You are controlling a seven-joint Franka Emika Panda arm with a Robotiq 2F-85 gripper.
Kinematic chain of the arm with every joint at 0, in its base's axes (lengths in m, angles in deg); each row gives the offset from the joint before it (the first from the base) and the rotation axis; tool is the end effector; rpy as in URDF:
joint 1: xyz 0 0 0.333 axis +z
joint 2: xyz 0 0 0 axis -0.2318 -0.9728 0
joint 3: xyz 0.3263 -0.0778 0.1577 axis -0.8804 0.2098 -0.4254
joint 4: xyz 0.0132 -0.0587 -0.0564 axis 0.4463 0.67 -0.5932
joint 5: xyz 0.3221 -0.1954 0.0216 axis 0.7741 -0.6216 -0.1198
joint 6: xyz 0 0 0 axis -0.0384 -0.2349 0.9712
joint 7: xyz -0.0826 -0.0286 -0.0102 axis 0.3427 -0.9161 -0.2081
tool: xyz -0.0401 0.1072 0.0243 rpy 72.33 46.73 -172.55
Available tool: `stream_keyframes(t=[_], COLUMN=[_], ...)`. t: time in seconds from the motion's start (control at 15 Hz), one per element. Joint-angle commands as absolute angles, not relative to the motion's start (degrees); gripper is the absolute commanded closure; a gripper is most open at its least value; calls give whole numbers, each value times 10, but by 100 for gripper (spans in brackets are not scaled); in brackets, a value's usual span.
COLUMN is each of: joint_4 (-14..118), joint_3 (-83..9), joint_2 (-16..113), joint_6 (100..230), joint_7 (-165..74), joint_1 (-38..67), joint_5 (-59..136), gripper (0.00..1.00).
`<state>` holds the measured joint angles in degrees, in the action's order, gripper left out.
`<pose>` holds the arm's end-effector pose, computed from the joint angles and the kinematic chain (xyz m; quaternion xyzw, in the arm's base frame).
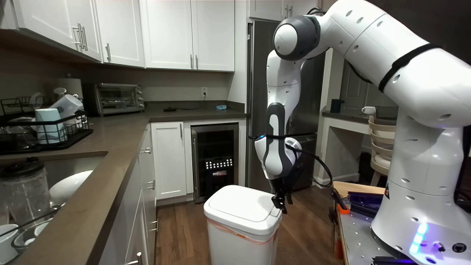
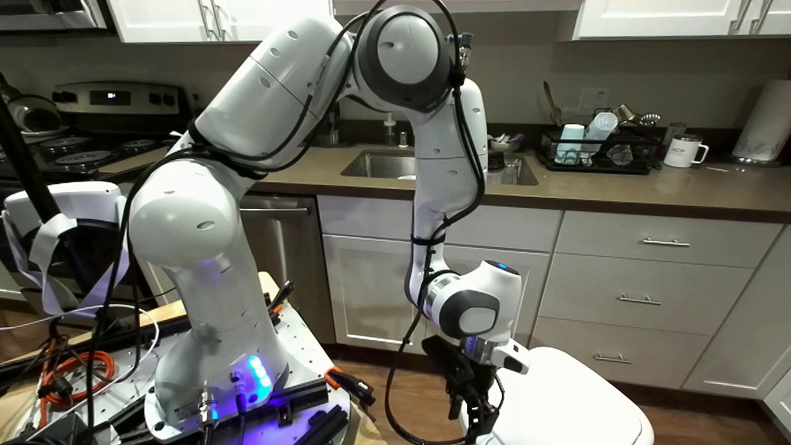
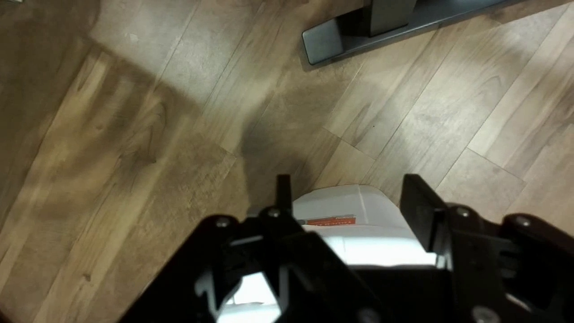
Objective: Open the lid of the white bin
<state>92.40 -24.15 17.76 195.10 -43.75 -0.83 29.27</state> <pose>0.3994 -0.2525 0.0353 0.9718 -0.1518 -0.1557 0.0907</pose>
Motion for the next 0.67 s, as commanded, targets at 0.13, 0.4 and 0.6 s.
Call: stream_keyframes(t=[0.13, 0.4, 0.6], joint_4=[891, 856, 833], joint_3=[-267, -273, -269], joint_2=[149, 124, 105], joint_6=[1968, 1974, 1985], joint_7=[-389, -377, -373], joint_1=[-44, -47, -37], joint_5=[319, 315, 308], gripper=[79, 97, 96])
